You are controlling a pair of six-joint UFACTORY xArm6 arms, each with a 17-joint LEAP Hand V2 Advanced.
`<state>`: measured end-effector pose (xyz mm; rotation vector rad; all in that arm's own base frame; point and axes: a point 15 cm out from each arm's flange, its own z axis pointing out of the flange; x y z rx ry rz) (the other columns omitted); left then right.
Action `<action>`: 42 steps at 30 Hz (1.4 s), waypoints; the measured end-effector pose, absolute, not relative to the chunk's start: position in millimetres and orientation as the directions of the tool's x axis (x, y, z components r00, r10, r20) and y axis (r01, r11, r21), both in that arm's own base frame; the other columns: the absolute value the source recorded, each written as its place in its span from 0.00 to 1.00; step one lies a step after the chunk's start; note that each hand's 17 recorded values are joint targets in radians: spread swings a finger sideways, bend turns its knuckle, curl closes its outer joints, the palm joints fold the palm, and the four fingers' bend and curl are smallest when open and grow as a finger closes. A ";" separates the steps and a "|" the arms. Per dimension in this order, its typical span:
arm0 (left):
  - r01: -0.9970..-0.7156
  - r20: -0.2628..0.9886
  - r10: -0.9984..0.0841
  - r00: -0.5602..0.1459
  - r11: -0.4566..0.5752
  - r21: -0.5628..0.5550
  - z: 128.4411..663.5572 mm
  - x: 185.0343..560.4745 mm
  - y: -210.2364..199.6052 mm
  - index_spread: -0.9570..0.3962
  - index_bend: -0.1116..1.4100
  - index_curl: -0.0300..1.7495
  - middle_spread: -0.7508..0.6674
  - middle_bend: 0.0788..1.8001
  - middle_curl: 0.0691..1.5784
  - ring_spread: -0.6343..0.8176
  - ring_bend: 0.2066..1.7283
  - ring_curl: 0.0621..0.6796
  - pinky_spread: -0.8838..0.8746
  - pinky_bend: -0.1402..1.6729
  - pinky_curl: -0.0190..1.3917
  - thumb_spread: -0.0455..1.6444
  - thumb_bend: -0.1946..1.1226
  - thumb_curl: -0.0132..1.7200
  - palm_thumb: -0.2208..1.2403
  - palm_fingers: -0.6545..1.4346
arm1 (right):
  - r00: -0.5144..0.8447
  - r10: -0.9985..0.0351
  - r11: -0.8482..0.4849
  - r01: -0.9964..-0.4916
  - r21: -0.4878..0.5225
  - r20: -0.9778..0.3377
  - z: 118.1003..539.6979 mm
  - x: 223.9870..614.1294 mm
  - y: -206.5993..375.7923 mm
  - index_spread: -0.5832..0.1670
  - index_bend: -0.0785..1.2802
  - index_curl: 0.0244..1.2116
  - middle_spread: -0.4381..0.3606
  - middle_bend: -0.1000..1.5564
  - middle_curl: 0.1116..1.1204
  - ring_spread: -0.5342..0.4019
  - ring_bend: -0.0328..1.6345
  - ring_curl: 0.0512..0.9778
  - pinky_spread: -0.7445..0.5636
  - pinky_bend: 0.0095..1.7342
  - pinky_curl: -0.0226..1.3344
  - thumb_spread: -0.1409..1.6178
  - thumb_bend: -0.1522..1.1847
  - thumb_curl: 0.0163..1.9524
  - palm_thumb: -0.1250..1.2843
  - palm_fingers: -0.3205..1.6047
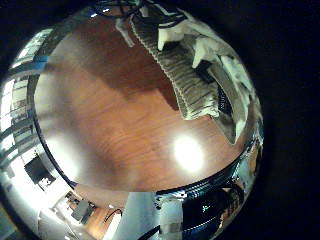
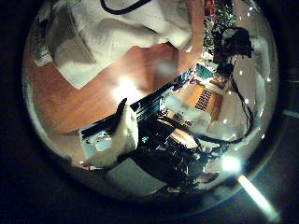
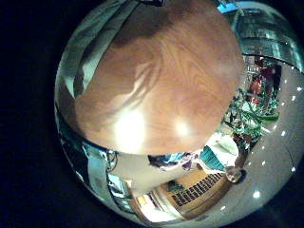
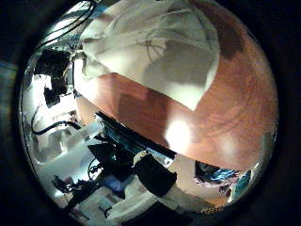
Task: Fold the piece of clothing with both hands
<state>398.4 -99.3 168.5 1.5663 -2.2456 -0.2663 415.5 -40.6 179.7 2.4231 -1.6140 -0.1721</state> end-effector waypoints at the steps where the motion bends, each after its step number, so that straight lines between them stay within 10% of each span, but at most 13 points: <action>1: -0.857 0.205 -0.932 -0.301 0.358 0.370 167.7 399.5 -99.3 0.67 0.20 0.23 0.69 0.05 0.14 0.68 0.32 0.27 0.76 0.29 0.27 0.75 0.14 0.20 0.44 0.34 | 0.396 -0.918 -0.377 -0.889 0.260 0.022 172.5 416.8 -36.0 0.26 0.17 0.18 0.48 0.18 0.21 0.70 0.27 0.24 0.83 0.24 0.27 0.73 0.10 0.15 0.36 0.18; 15: -0.853 0.208 -0.929 -0.307 0.366 0.373 171.7 407.6 -93.6 0.67 0.19 0.23 0.69 0.05 0.13 0.68 0.31 0.26 0.77 0.29 0.26 0.75 0.14 0.20 0.44 0.34 | 0.407 -0.908 -0.354 -0.872 0.337 0.100 127.8 440.9 -27.6 0.32 0.16 0.19 0.51 0.23 0.24 0.63 0.33 0.25 0.81 0.22 0.25 0.70 0.11 0.16 0.45 0.29; 24: -0.852 0.212 -0.926 -0.311 0.371 0.369 175.2 411.7 -91.1 0.67 0.20 0.23 0.69 0.05 0.13 0.68 0.31 0.26 0.77 0.29 0.26 0.75 0.14 0.20 0.44 0.34 | 0.426 -0.892 -0.349 -0.860 0.372 0.148 120.0 440.0 -31.0 0.32 0.17 0.17 0.34 0.36 0.33 0.31 0.55 0.36 0.39 0.41 0.28 0.68 0.11 0.20 0.59 0.69; 30: -0.851 0.221 -0.925 -0.310 0.374 0.369 178.5 411.2 -86.3 0.67 0.19 0.23 0.68 0.05 0.13 0.68 0.31 0.25 0.77 0.29 0.25 0.75 0.14 0.19 0.44 0.34 | 0.429 -0.890 -0.347 -0.858 0.380 0.155 118.9 439.3 -30.9 0.23 0.47 0.33 0.29 0.55 0.49 0.30 0.63 0.48 0.29 0.54 0.37 0.65 0.12 0.23 0.69 0.91; 42: -0.830 0.251 -0.909 -0.331 0.408 0.380 179.6 403.0 -91.1 0.67 0.19 0.23 0.67 0.05 0.14 0.68 0.31 0.25 0.77 0.29 0.25 0.75 0.14 0.19 0.44 0.35 | 0.302 -0.931 -0.225 -0.917 0.330 0.203 149.3 438.7 -100.5 0.35 0.83 0.57 0.35 0.79 0.67 0.32 0.81 0.65 0.38 0.74 0.53 0.63 0.14 0.31 0.83 0.76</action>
